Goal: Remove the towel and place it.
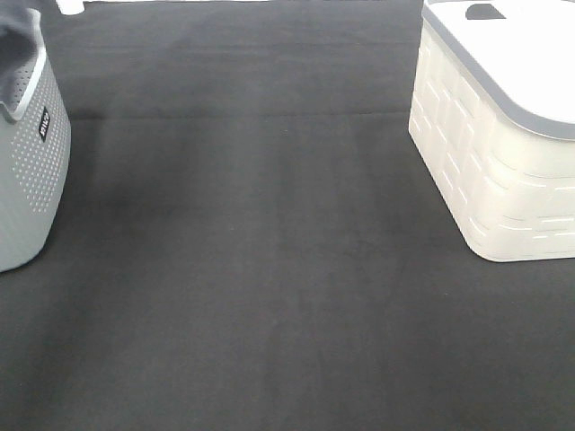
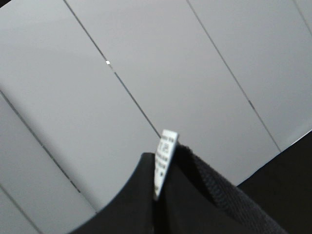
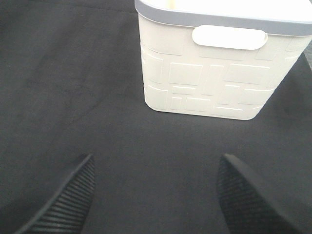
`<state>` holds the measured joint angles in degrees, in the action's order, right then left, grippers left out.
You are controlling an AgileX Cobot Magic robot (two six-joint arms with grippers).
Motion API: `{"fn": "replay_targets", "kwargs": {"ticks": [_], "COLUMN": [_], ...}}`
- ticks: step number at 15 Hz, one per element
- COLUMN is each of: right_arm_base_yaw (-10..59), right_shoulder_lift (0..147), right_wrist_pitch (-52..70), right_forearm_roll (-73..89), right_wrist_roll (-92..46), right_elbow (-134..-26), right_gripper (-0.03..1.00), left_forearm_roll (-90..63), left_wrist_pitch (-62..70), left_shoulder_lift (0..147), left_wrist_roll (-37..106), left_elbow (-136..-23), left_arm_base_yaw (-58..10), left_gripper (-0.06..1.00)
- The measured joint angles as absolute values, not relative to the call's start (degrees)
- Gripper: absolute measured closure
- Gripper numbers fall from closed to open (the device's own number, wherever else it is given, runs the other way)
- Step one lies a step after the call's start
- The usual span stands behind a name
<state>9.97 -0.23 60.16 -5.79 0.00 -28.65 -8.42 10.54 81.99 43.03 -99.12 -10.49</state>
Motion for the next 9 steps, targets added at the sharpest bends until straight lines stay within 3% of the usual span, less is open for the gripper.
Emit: {"fn": "replay_targets", "kwargs": {"ticks": [5, 9], "right_arm_base_yaw": [9.97, 9.97], "right_shoulder_lift": [-0.23, -0.23], "right_wrist_pitch": [60.16, 60.16], "right_forearm_roll": [-5.79, -5.84], "right_wrist_roll": [0.57, 0.57], "right_elbow": [-28.65, -28.65], "right_gripper": [0.27, 0.27], "left_forearm_roll": [-2.46, 12.61], "left_wrist_pitch": [12.26, 17.70], "left_shoulder_lift": [88.18, 90.81], "left_wrist_roll": [40.51, 22.86], "left_elbow": [-100.67, -100.67], "left_arm_base_yaw": [-19.42, -23.55], "left_gripper": [0.94, 0.94]}}
